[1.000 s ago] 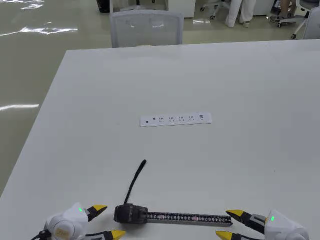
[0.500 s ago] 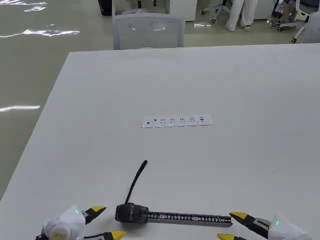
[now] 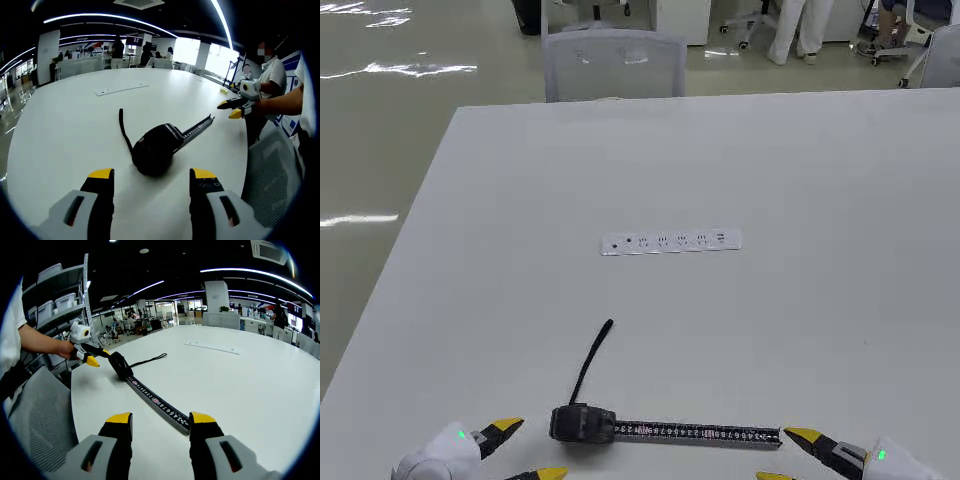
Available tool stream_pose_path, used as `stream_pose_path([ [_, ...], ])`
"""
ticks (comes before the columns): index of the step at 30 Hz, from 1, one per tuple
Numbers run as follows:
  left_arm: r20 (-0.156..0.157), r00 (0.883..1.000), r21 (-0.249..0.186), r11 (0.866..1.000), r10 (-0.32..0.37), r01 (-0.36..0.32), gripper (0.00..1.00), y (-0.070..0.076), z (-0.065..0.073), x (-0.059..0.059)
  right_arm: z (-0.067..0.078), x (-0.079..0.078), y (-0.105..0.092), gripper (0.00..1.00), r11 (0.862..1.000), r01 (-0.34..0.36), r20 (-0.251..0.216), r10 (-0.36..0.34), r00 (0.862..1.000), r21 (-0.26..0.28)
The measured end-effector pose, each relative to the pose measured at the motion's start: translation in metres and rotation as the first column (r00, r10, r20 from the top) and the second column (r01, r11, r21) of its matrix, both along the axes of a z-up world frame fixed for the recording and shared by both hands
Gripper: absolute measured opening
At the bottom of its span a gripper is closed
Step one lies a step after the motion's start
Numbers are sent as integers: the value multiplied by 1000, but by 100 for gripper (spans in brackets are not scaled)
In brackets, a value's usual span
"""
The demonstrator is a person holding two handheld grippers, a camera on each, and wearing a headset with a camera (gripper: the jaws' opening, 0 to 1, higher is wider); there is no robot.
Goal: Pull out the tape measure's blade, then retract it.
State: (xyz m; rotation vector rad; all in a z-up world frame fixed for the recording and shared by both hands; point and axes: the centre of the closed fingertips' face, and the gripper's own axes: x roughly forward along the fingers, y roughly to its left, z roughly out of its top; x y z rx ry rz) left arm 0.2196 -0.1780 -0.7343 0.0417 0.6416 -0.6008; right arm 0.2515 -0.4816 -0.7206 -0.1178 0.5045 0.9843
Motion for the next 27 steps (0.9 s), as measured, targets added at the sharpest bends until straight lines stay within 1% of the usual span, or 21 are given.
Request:
stream_pose_path([
  [4,4,1000,-10,1000,10,-10,60,1,4,-3,1,-3,-1,46,1000,4,3,-4,1000,-3],
  [11,6,1000,-11,1000,19,-19,61,2,5,-10,4,-6,-5,48,1000,19,5,-19,1000,-2],
  [14,7,1000,-15,1000,23,-23,61,3,7,-14,7,-9,-7,48,1000,30,7,-30,1000,0],
  [19,3,1000,-8,1000,23,-23,62,4,6,-22,9,-14,-9,49,999,39,8,-39,999,1],
  [23,3,999,-14,999,33,-33,63,6,6,-27,9,-16,-12,50,999,44,11,-44,999,2],
  [25,1,999,-14,999,38,-38,63,6,6,-30,12,-19,-11,51,999,46,12,-46,999,2],
  [27,0,999,-16,999,41,-41,63,6,6,-32,12,-20,-12,51,999,47,14,-47,999,3],
])
